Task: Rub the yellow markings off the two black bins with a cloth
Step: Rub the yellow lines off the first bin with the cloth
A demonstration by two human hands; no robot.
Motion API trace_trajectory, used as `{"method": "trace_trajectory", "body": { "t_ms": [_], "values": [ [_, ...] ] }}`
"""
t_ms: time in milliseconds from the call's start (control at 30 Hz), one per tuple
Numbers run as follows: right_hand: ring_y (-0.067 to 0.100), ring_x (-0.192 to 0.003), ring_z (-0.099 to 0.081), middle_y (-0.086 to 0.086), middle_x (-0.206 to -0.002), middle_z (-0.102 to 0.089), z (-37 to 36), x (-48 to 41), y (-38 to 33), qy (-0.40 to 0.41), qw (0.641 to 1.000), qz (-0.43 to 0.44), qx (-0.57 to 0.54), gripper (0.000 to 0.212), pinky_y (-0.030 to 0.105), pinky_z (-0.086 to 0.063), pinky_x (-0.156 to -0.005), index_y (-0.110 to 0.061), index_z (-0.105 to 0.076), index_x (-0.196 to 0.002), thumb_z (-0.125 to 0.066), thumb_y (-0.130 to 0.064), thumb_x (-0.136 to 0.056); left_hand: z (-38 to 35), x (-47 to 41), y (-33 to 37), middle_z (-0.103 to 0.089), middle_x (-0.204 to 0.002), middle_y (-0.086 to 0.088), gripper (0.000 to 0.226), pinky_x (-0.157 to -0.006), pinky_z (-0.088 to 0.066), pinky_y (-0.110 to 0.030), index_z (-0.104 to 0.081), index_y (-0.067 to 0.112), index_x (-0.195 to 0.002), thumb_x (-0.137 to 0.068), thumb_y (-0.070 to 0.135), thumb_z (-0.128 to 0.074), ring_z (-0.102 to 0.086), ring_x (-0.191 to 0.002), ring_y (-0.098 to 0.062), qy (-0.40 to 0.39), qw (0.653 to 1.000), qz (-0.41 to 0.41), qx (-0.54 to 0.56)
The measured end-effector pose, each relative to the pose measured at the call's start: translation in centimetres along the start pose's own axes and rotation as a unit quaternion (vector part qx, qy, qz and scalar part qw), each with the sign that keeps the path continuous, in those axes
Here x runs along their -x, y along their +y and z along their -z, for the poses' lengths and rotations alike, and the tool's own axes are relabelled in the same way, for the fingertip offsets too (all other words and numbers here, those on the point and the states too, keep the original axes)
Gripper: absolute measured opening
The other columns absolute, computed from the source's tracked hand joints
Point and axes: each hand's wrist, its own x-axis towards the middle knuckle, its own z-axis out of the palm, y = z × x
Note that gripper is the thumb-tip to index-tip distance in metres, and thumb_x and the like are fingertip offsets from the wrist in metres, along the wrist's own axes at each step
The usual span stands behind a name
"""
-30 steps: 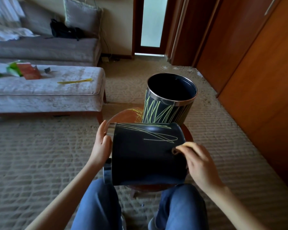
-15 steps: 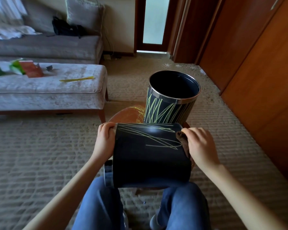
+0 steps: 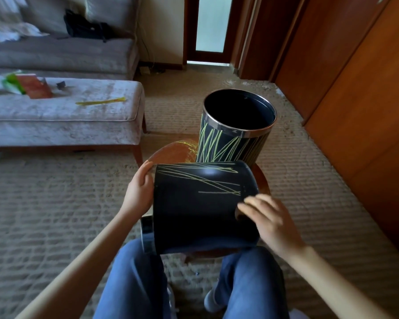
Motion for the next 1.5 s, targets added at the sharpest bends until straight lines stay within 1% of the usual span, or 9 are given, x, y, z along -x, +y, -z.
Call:
{"method": "trace_trajectory", "body": {
  "t_ms": [167, 267, 400, 633, 834, 967, 1134, 1267, 1500],
  "values": [
    [0.031, -0.090, -0.060, 0.006, -0.101, -0.070, -1.9, -7.1, 2.9, -0.026, 0.995, -0.093, -0.034, 0.037, 0.045, -0.053, -0.081, -0.008, -0.074, -0.105, -0.066, 0.017, -0.078, 0.0, 0.1, -0.3, -0.049, -0.152, 0.000, 0.041, -0.121, -0.032, -0.042, -0.054, 0.017, -0.141, -0.103, 0.014, -0.038, -0.045, -0.141, -0.017, -0.003, 1.000, -0.016, 0.012],
    [0.031, -0.091, -0.059, 0.006, -0.103, -0.069, -2.1, -7.9, 2.4, -0.025, 0.991, -0.121, -0.045, 0.031, 0.047, -0.052, -0.083, -0.008, -0.073, -0.107, -0.063, 0.009, -0.083, 0.0, -0.1, -0.5, -0.053, -0.149, -0.001, 0.054, -0.118, -0.036, -0.047, -0.051, 0.023, -0.143, -0.092, 0.034, -0.037, -0.049, -0.138, -0.019, 0.000, 1.000, 0.004, 0.006],
    [0.030, -0.110, -0.059, 0.007, -0.122, -0.066, -1.2, -2.6, -0.9, 0.016, 0.993, -0.086, -0.080, 0.029, 0.043, -0.046, -0.100, -0.006, -0.071, -0.120, -0.064, -0.004, -0.091, 0.0, -0.7, -0.7, -0.062, -0.138, -0.002, 0.064, -0.112, -0.042, -0.054, -0.052, 0.031, -0.141, -0.081, 0.044, -0.034, -0.057, -0.129, -0.028, -0.009, 0.999, 0.031, -0.003],
    [0.027, -0.106, -0.061, 0.007, -0.117, -0.069, -1.5, -1.1, -1.8, 0.047, 0.994, -0.049, -0.086, 0.023, 0.041, -0.048, -0.098, -0.008, -0.075, -0.113, -0.062, -0.005, -0.094, -0.2, 0.7, 0.6, -0.052, -0.149, -0.006, 0.050, -0.116, -0.037, -0.042, -0.041, 0.022, -0.152, -0.102, 0.017, -0.037, -0.049, -0.136, -0.026, -0.001, 0.999, 0.036, -0.030],
    [0.031, -0.083, -0.060, 0.002, -0.095, -0.070, -2.7, -9.2, 1.2, -0.021, 0.991, -0.101, -0.081, 0.017, 0.038, -0.045, -0.081, -0.011, -0.077, -0.096, -0.064, -0.008, -0.087, 0.0, 1.0, 0.2, -0.055, -0.146, -0.006, 0.051, -0.112, -0.042, -0.051, -0.042, 0.025, -0.150, -0.099, 0.023, -0.037, -0.055, -0.130, -0.029, -0.003, 0.999, 0.028, -0.039],
    [0.031, -0.089, -0.060, 0.002, -0.101, -0.069, -1.8, -7.0, -0.7, -0.004, 0.995, -0.075, -0.063, 0.020, 0.042, -0.048, -0.083, -0.012, -0.077, -0.101, -0.062, -0.007, -0.088, 0.0, 0.2, 0.0, -0.060, -0.141, -0.004, 0.063, -0.112, -0.042, -0.052, -0.051, 0.030, -0.142, -0.083, 0.043, -0.035, -0.055, -0.131, -0.027, -0.007, 0.999, 0.034, 0.013],
    [0.026, -0.093, -0.058, 0.004, -0.110, -0.070, -0.2, -1.5, -3.7, 0.008, 0.999, 0.010, -0.048, 0.028, 0.044, -0.050, -0.080, -0.012, -0.076, -0.107, -0.054, -0.003, -0.094, -0.2, 0.7, -0.4, -0.055, -0.147, 0.002, 0.058, -0.118, -0.036, -0.046, -0.048, 0.028, -0.146, -0.095, 0.054, -0.040, -0.049, -0.137, -0.016, -0.009, 0.999, 0.027, 0.031],
    [0.028, -0.088, -0.058, 0.004, -0.102, -0.070, -0.9, -5.4, -2.6, -0.001, 0.998, -0.002, -0.060, 0.025, 0.040, -0.050, -0.080, -0.012, -0.077, -0.103, -0.055, -0.006, -0.092, -0.1, 1.9, -0.8, -0.049, -0.153, -0.002, 0.044, -0.121, -0.031, -0.044, -0.043, 0.022, -0.150, -0.106, 0.025, -0.040, -0.043, -0.142, -0.017, -0.003, 1.000, 0.006, 0.022],
    [0.028, -0.079, -0.055, 0.001, -0.094, -0.069, -2.3, -9.2, -2.4, -0.033, 0.994, -0.077, -0.077, 0.017, 0.047, -0.050, -0.076, -0.013, -0.077, -0.097, -0.066, -0.006, -0.087, -0.2, 2.0, -0.9, -0.045, -0.155, -0.004, 0.045, -0.122, -0.028, -0.041, -0.041, 0.018, -0.151, -0.106, 0.017, -0.037, -0.040, -0.144, -0.018, 0.006, 1.000, -0.001, 0.016]
  ]
}}
